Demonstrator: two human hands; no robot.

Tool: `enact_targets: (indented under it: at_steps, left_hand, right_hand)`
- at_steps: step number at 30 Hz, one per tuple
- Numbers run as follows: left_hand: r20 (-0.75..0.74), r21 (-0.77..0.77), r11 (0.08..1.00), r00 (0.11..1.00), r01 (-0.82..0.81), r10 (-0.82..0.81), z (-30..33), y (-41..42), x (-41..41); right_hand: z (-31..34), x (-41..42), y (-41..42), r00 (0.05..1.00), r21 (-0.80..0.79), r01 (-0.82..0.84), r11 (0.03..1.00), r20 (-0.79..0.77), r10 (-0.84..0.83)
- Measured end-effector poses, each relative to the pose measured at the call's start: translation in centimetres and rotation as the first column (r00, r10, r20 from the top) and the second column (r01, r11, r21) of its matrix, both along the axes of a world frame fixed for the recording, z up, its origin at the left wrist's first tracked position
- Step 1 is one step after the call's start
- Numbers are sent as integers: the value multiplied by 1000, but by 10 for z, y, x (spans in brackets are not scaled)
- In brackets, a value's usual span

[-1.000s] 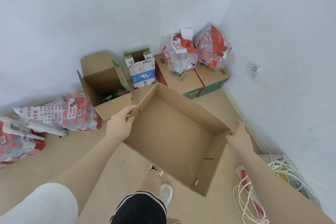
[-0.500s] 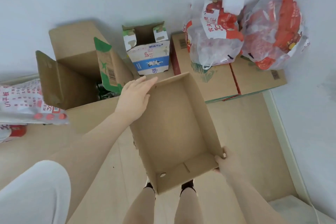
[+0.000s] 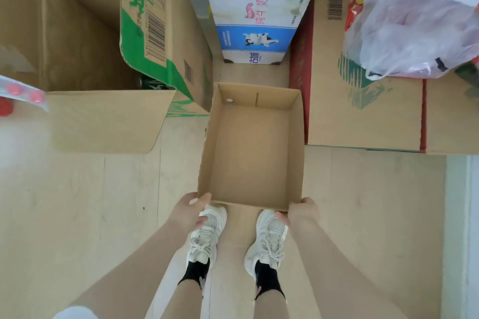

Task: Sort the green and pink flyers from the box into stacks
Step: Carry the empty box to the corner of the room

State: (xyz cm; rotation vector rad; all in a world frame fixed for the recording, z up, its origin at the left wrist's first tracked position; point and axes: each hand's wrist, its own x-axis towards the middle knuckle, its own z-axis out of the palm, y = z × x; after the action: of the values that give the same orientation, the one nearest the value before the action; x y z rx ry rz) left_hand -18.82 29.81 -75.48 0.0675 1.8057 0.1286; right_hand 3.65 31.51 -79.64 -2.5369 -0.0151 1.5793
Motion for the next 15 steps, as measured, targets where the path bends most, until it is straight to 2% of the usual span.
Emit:
enact_targets:
  at_steps: [2,5,10,15]
  left_hand:
    - [86,28,992,989,-122,120,-31,3,6]
    - [28,65,969,971,-240,239,-77,14,11]
    - [-46,99,949,951,-300,305,-123,34,11]
    - [-64,172,927,935,-334,349,-153,77,13]
  right_hand:
    - [-22,-1,3,1000,-1,-14,1000,8,14]
    - [-55,-1,10,1000,23,-6,1000,7,6]
    - [-91,-9,29,984,82,171,982,-59,-167]
    - [-120,-15,65,928,178,361,916,-171,-332]
